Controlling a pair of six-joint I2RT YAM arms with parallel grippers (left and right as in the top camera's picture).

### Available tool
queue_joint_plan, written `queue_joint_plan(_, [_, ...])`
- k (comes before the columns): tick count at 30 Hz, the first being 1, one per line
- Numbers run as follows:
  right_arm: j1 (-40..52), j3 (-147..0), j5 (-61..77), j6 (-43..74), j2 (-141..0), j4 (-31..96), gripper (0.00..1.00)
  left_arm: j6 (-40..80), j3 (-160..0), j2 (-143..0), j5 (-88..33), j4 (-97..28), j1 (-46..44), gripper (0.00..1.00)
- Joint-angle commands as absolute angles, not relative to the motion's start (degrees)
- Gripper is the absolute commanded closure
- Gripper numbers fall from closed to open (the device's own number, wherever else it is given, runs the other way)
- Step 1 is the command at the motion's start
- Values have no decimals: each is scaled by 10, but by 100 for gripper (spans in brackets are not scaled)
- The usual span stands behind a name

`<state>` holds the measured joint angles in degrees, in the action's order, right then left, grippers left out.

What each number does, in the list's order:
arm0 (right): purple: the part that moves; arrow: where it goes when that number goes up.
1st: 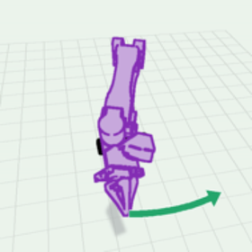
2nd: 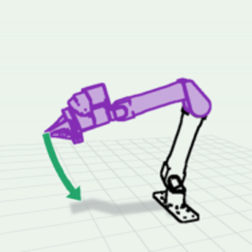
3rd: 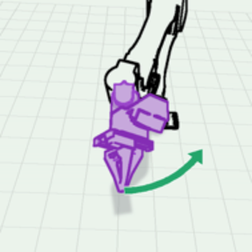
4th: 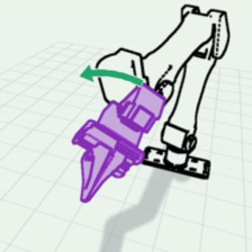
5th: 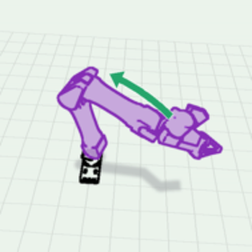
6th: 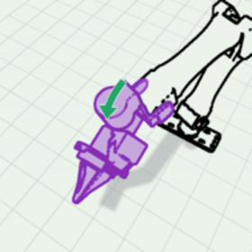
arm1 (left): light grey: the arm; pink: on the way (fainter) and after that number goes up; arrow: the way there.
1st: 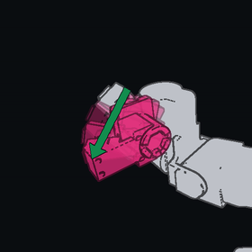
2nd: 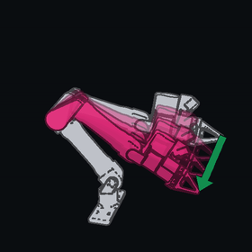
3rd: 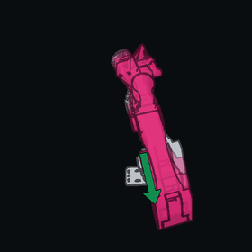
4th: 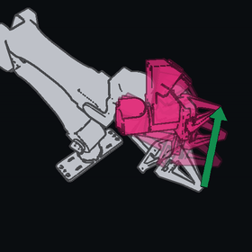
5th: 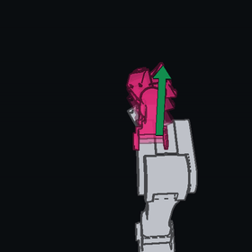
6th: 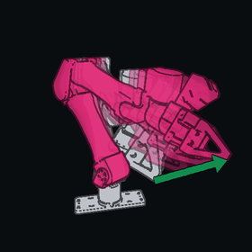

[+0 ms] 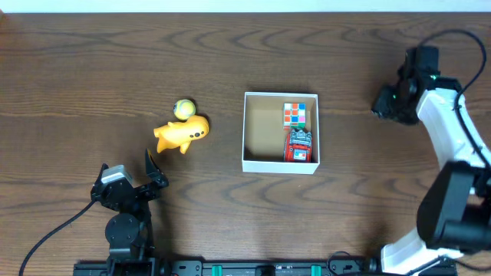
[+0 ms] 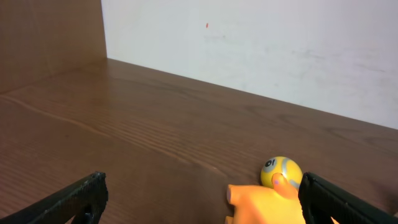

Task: Pack container
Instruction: 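Carry the black wheel over the box and lower it inside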

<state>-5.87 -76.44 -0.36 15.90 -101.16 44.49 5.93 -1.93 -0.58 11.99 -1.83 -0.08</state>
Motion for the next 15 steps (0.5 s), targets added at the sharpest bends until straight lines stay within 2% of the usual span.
queue_joint_plan(1, [-9, -790, 3, 130, -958, 449, 47, 54, -2, -2, 121, -27, -2, 2])
queue_joint_plan(9, [141, -791, 1, 51, -882, 443, 47, 54, -2, -2, 121, -27, -2, 2])
queue_joint_plan(15, [232, -791, -32, 50, -881, 441, 43, 54, -2, -2, 121, -27, -2, 2])
